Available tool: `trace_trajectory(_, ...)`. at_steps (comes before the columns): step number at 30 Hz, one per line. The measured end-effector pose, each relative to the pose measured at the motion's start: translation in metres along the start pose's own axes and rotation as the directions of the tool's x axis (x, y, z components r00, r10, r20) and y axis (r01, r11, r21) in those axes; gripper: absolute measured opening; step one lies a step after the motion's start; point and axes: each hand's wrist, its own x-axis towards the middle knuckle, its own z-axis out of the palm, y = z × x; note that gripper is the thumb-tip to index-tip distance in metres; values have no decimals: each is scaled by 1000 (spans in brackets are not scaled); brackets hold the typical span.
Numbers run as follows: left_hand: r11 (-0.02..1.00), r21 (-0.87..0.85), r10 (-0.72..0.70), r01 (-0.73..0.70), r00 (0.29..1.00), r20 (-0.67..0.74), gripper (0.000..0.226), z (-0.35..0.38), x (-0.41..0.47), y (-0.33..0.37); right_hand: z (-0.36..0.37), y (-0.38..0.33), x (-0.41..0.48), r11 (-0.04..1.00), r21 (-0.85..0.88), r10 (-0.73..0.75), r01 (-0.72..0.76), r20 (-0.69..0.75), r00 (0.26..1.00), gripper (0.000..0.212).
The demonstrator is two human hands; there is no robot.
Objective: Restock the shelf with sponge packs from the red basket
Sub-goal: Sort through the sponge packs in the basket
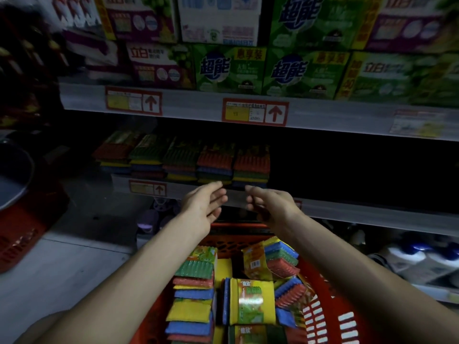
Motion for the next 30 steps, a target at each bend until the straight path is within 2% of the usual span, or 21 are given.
trace_trajectory(5,982,140,116,-128,989,93,14,-11,-34,-19,-33,-2,-34,980,-171,-74,100,152,986,19)
trace_trajectory(8,931,265,213,-251,963,164,19,-23,-52,-31,-55,2,-51,960,-250,-82,123,169,982,23)
trace_trajectory(13,759,481,328,-438,897,297,14,-46,-65,-51,-83,25,-73,893,-425,-83,146,163,983,26)
trace_trajectory(15,631,558,388,-538,843,373,11,-58,-64,-58,-93,41,-78,864,-480,-69,150,181,981,23)
trace_trajectory(16,525,611,420,-593,805,420,10,-65,-62,-61,-98,50,-79,828,-535,-85,171,182,980,23)
trace_trajectory(17,403,661,442,-633,767,465,9,-74,-60,-64,-105,60,-78,751,-627,-117,207,182,976,24)
trace_trajectory(20,98,746,467,-658,692,550,16,-101,-55,-72,-131,91,-75,337,-900,-170,276,230,958,35)
trace_trajectory(21,22,766,467,-643,684,561,20,-110,-55,-74,-138,101,-75,225,-932,-155,283,252,955,39)
trace_trajectory(23,-135,795,460,-591,674,578,31,-126,-53,-82,-154,120,-78,63,-963,-108,263,255,961,48)
trace_trajectory(24,-179,807,460,-562,678,574,37,-134,-53,-86,-160,130,-79,-13,-970,-84,243,243,966,53)
trace_trajectory(27,-220,834,425,-506,720,549,54,-155,-50,-100,-171,149,-86,-236,-944,-6,228,236,972,71)
trace_trajectory(30,-377,797,344,-472,728,593,74,-173,-44,-115,-172,154,-91,-349,-895,9,279,294,956,75)
